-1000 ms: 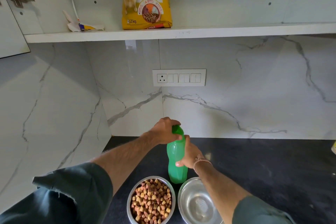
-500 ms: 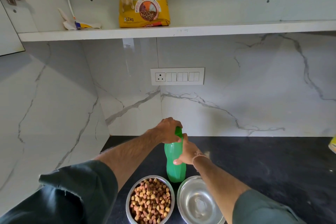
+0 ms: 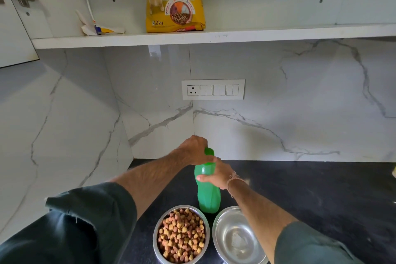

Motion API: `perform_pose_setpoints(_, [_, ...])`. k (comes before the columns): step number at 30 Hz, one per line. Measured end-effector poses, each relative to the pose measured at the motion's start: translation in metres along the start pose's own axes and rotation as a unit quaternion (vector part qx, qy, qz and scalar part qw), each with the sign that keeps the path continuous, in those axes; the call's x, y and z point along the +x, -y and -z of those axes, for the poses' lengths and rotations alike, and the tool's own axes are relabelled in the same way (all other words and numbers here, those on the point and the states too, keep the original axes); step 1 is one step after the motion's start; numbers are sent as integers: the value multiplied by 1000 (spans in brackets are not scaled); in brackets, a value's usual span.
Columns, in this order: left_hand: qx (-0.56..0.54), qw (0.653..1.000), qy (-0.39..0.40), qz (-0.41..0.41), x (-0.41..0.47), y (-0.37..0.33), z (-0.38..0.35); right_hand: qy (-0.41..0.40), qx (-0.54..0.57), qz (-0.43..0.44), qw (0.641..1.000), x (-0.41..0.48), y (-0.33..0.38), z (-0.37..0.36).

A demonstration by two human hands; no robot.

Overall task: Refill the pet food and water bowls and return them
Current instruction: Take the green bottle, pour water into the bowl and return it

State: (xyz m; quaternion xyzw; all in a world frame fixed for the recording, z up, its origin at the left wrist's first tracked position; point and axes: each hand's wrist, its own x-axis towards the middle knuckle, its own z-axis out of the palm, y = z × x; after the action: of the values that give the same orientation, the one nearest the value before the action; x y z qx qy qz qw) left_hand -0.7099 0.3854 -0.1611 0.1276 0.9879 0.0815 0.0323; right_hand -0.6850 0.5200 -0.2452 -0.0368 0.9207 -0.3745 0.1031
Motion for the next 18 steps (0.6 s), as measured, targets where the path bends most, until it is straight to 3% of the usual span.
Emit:
perform_pose_setpoints(6, [11,994,-70,79,-1,-16,-17,11,-7,-1,1000,-1,-6,3])
perform_pose_setpoints(9, [10,995,-74,73,-1,-20,-19,15,-8,4,1000,0,-4,4])
perform_pose_setpoints(14, [-22,999,35,-24,0,-10,2,16,-17,-10,1000,2,-8,4])
perform_pose_setpoints(18, [-4,991,65,-119,1,-12,7,20,-20,-9,1000,4,-7,3])
